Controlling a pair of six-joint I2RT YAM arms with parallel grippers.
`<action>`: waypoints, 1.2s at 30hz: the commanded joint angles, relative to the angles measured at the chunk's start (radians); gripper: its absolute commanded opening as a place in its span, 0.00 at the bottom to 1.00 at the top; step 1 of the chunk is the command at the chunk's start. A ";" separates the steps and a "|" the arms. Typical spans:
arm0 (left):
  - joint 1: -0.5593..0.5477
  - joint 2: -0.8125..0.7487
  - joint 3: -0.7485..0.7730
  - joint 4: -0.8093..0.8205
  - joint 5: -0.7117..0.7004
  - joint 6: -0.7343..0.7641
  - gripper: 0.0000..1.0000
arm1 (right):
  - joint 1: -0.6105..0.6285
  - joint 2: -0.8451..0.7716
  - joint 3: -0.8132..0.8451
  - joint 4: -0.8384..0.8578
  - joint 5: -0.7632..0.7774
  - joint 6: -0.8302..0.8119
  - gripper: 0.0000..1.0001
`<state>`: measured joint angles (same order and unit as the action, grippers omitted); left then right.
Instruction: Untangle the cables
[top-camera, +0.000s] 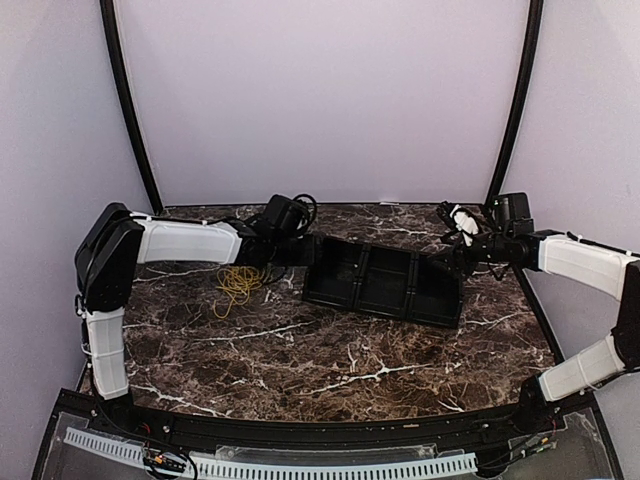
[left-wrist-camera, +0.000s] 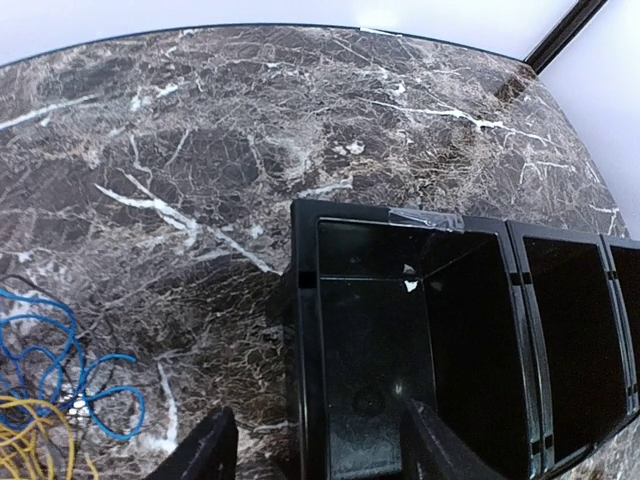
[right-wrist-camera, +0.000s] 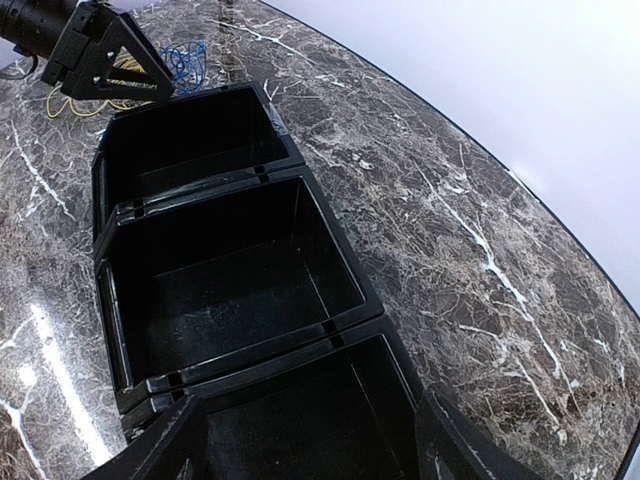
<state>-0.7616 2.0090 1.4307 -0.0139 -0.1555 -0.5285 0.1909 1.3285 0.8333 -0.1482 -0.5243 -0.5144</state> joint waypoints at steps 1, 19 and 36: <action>-0.002 -0.177 -0.032 -0.063 -0.081 0.136 0.64 | -0.007 -0.025 -0.007 0.034 -0.022 -0.001 0.73; 0.233 -0.127 -0.084 -0.178 -0.115 0.147 0.81 | -0.008 -0.003 0.000 0.014 -0.073 -0.006 0.74; 0.271 -0.128 -0.209 -0.118 -0.019 0.091 0.08 | -0.009 0.007 -0.009 0.011 -0.061 -0.033 0.74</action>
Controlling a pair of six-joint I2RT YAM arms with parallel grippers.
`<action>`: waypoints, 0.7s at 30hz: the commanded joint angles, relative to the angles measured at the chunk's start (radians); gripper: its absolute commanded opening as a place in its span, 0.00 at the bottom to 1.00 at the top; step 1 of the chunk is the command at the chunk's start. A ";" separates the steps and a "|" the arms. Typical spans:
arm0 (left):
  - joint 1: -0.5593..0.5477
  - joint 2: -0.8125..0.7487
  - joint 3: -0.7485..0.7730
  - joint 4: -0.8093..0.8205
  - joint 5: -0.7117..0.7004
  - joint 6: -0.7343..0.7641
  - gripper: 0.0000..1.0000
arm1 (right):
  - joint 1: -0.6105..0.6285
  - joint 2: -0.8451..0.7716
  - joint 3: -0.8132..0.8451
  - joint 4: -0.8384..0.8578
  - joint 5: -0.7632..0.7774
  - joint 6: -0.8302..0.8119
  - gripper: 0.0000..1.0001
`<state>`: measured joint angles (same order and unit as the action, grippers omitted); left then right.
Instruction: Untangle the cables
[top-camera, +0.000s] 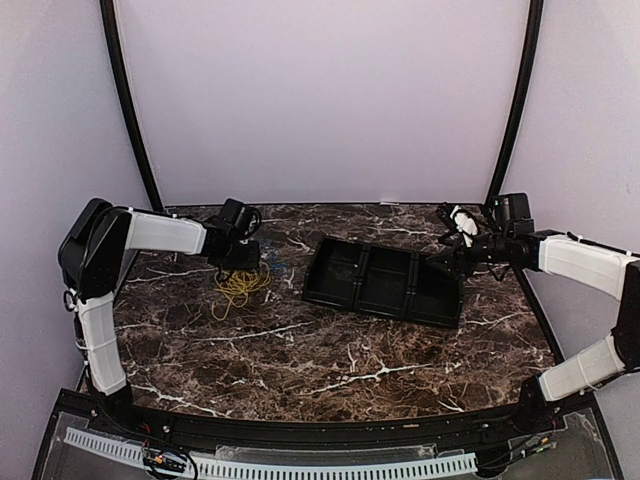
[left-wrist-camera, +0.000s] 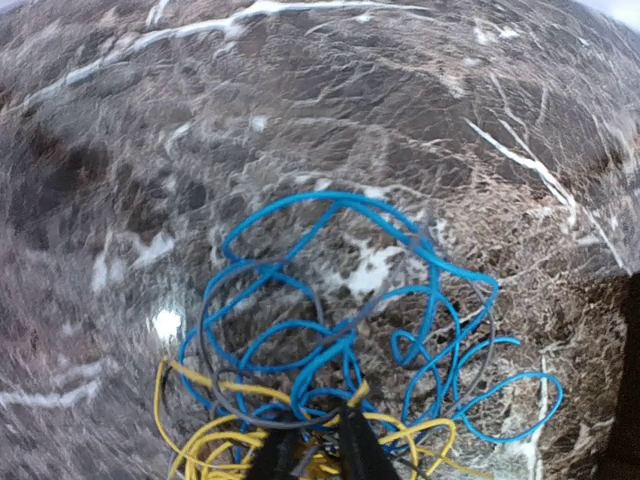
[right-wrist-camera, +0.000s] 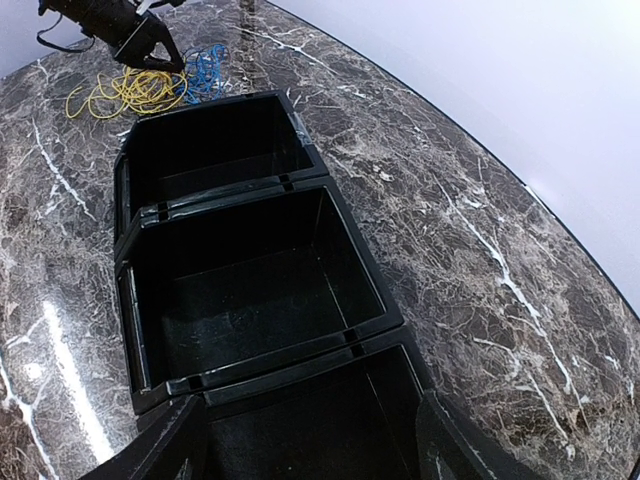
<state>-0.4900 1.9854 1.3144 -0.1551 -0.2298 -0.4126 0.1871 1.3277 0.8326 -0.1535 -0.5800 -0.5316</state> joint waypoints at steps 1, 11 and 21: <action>-0.001 -0.128 -0.144 0.035 0.067 -0.039 0.07 | -0.005 0.014 -0.009 0.017 -0.004 -0.020 0.74; -0.050 -0.736 -0.724 0.379 0.307 -0.146 0.00 | 0.077 0.040 0.044 -0.051 -0.012 -0.039 0.70; -0.150 -0.992 -0.983 0.493 0.369 -0.197 0.29 | 0.438 0.208 0.300 -0.259 0.067 -0.139 0.63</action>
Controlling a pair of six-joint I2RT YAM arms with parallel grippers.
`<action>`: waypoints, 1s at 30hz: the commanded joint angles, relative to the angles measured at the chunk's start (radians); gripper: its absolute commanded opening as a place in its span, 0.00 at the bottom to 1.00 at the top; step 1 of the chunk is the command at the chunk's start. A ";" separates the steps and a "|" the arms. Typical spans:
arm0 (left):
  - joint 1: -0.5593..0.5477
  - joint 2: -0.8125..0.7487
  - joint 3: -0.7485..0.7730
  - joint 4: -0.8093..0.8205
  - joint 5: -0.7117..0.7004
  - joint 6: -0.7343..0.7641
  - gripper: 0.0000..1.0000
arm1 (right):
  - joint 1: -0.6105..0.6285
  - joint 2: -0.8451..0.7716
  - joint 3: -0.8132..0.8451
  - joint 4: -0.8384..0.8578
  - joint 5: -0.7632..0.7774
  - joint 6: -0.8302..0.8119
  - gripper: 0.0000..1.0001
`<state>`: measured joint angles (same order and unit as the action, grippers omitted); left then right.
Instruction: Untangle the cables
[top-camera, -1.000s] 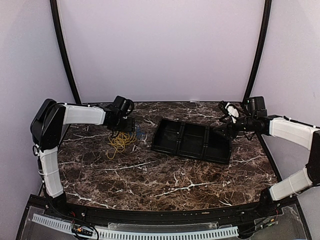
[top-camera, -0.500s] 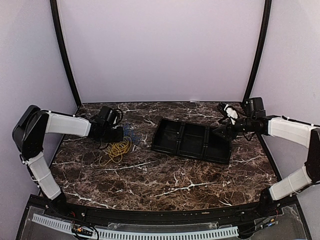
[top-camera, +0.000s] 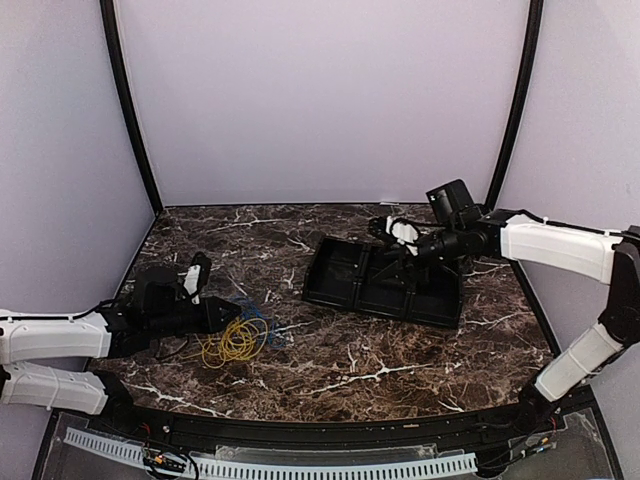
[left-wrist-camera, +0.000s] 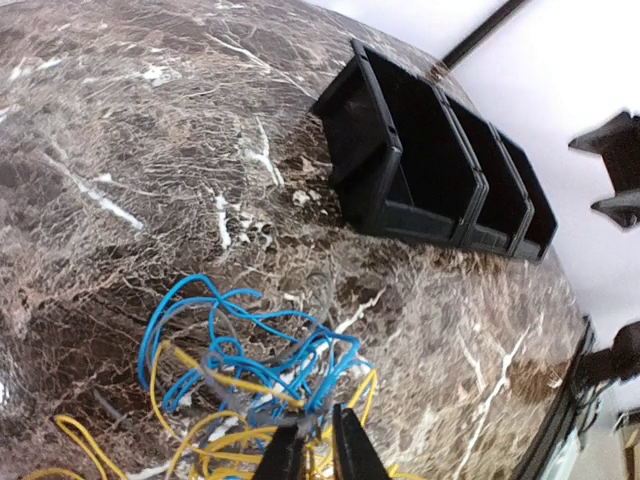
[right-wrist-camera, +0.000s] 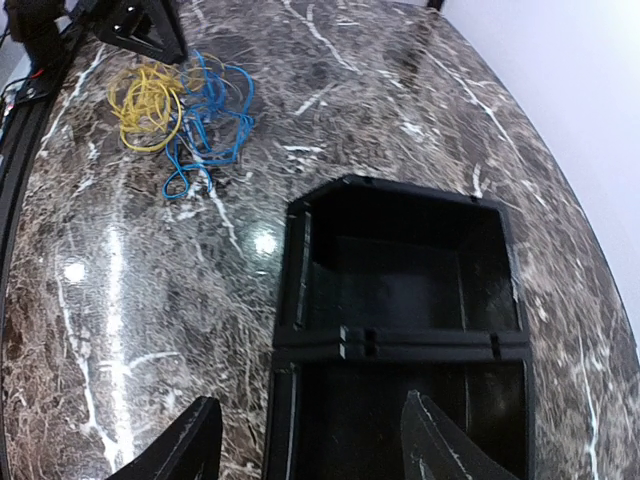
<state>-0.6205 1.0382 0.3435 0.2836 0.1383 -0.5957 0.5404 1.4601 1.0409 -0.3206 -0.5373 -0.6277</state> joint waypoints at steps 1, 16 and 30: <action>-0.021 -0.061 0.010 0.032 -0.015 -0.015 0.35 | 0.112 0.099 0.117 -0.102 0.023 -0.043 0.62; -0.025 -0.208 0.202 -0.680 -0.365 -0.280 0.65 | 0.380 0.536 0.544 -0.124 0.086 0.066 0.38; -0.025 -0.199 0.171 -0.608 -0.299 -0.289 0.59 | 0.442 0.837 0.885 -0.191 0.241 0.059 0.33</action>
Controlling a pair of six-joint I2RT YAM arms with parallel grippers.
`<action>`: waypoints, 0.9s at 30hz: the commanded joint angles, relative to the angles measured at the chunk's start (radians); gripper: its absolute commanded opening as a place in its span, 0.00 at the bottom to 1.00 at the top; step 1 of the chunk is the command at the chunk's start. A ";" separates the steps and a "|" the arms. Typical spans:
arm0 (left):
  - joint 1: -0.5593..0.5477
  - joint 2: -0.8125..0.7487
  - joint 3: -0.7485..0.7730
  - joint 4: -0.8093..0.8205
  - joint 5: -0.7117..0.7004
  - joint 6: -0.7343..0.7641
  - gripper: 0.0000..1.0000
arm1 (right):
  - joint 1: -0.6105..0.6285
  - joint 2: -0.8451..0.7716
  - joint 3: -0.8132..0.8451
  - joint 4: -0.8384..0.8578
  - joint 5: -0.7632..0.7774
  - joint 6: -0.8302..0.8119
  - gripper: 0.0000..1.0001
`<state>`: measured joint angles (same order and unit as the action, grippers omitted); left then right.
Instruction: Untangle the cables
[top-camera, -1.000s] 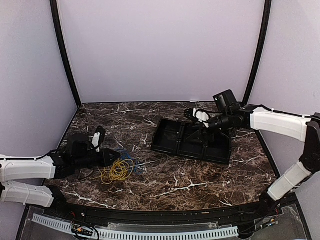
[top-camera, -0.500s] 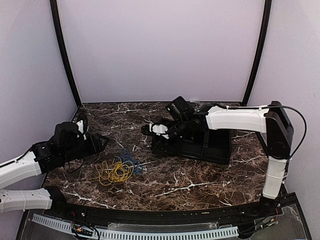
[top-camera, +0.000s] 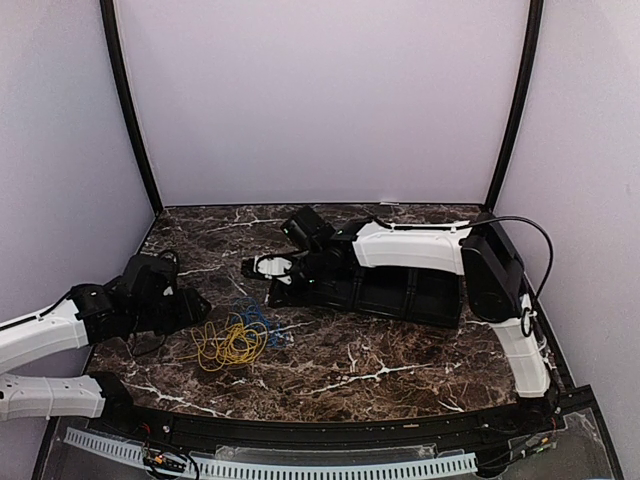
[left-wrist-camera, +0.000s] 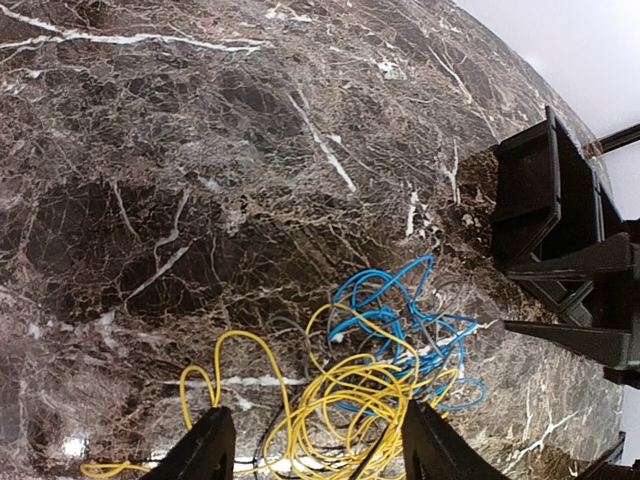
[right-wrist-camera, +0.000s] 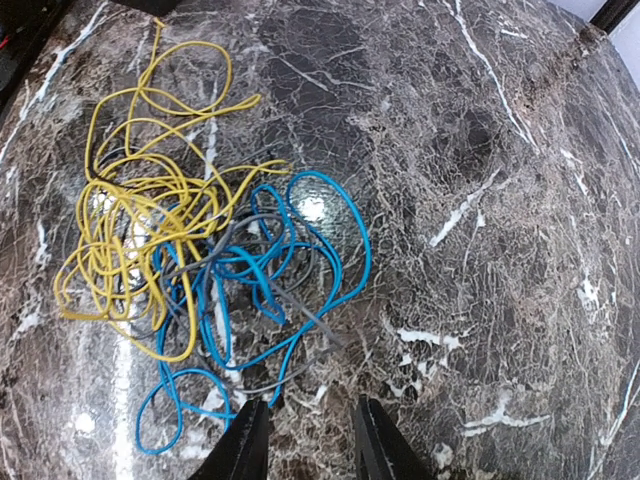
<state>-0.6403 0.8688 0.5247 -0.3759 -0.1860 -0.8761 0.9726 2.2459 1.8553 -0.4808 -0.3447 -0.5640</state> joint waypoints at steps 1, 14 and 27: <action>-0.005 -0.032 -0.020 0.069 0.031 -0.010 0.59 | 0.011 0.064 0.078 -0.029 0.055 -0.008 0.34; -0.005 -0.039 -0.015 0.107 0.046 0.035 0.58 | 0.019 0.169 0.186 -0.018 0.038 -0.006 0.37; -0.005 -0.030 -0.024 0.131 0.005 0.076 0.58 | 0.029 0.206 0.238 -0.009 -0.020 0.020 0.22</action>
<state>-0.6403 0.8444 0.5076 -0.2550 -0.1474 -0.8318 0.9943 2.4294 2.0640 -0.5022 -0.3241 -0.5598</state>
